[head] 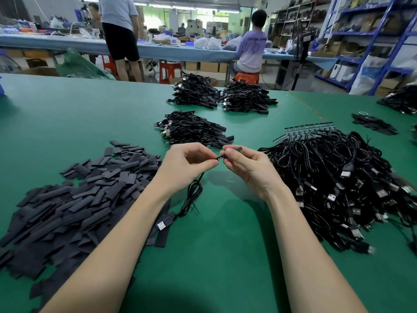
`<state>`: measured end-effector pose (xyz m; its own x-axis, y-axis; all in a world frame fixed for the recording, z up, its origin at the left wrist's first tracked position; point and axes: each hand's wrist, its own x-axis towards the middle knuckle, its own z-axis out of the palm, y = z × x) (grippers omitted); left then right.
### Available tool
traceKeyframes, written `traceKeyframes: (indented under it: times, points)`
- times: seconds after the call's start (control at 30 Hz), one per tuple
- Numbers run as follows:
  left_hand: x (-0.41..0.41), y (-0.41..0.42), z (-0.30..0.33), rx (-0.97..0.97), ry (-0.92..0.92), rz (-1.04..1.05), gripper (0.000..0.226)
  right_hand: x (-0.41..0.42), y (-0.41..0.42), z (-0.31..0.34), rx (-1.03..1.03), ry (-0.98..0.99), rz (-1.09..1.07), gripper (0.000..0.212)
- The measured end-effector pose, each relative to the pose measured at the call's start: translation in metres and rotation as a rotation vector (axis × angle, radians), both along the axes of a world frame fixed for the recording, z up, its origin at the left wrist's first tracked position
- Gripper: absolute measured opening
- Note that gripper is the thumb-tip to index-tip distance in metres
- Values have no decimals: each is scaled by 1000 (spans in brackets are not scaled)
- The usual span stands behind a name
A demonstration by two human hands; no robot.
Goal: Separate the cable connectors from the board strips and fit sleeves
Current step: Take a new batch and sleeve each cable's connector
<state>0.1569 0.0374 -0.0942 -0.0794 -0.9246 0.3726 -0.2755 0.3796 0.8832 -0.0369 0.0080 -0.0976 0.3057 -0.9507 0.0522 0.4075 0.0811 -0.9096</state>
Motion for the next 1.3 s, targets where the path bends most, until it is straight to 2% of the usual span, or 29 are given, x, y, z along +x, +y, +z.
traceKeyframes:
  times: [0.3,0.43,0.53,0.63,0.93,1.3]
  points:
    - [-2,1,0,-62,24,-40,13,6,1,-3,10,36,81,29]
    - [-5,-3,-3,23,100,36,11,15,2,-3,-76,56,-60,36]
    - [-10,-3,-5,108,129,68,9,24,2,-4,-164,128,-226,34]
    - [-15,-1,-6,191,231,45,12,29,3,-6,-218,165,-298,30]
    - [-18,1,-9,252,256,11,13,25,4,-3,-248,156,-294,25]
    - [-16,3,-6,272,269,-39,8,22,1,-4,-163,99,-267,23]
